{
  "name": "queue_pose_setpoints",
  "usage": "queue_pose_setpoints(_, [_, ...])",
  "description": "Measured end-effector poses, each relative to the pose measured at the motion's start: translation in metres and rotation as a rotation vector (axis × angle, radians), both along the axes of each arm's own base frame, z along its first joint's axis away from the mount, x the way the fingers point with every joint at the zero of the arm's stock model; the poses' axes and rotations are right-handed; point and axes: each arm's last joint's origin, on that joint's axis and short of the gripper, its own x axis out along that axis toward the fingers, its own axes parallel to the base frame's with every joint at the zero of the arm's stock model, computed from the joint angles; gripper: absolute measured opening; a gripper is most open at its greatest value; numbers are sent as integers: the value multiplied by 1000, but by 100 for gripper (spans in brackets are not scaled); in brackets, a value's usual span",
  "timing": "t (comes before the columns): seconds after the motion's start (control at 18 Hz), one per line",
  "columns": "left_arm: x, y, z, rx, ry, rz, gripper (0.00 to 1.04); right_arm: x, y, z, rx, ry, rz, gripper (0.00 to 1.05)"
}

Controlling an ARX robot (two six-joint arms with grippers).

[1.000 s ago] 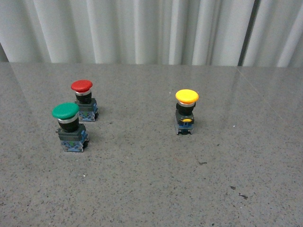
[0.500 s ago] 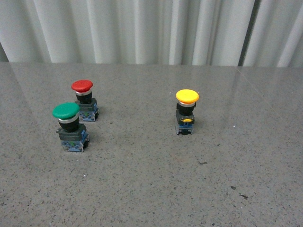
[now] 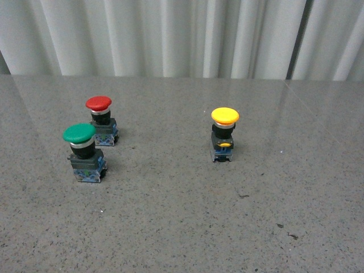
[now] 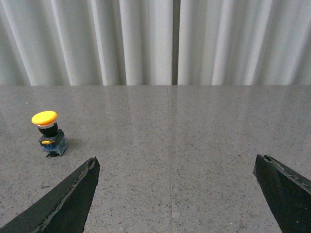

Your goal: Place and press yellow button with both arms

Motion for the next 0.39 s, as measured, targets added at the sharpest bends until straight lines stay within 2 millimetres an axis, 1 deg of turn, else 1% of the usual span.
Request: queue_pose_setpoints(0.39, [0,0,0,0,0,0,98,0,0,0,0,0,0,98])
